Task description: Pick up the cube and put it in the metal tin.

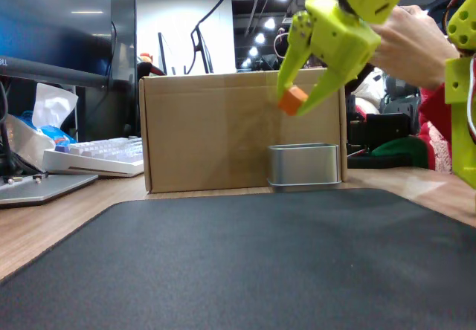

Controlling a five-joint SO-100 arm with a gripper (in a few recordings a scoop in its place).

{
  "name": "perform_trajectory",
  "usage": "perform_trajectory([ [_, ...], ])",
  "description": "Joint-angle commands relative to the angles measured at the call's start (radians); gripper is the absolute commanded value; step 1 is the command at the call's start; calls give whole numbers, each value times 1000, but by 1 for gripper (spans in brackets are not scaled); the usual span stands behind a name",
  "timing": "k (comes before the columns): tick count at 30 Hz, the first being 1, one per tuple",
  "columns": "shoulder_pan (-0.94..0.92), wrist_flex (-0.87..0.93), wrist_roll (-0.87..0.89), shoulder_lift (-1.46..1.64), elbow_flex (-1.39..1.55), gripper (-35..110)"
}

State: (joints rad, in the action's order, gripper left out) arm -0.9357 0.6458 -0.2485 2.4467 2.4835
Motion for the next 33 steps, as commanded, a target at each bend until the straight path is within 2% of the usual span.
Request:
perform_trajectory([
  [1, -20, -37, -17, -15, 25, 0],
  [7, 0, -117, -91, -51, 98, 0],
  [8, 0, -120, -91, -49, 101, 3],
  [9, 0, -132, -97, -48, 115, 13],
  [13, -11, -181, -81, -32, 135, 22],
  [23, 17, -195, -80, 86, 163, 16],
  [27, 63, -183, -23, 184, 110, 14],
  [33, 261, -8, 75, 298, -9, 13],
])
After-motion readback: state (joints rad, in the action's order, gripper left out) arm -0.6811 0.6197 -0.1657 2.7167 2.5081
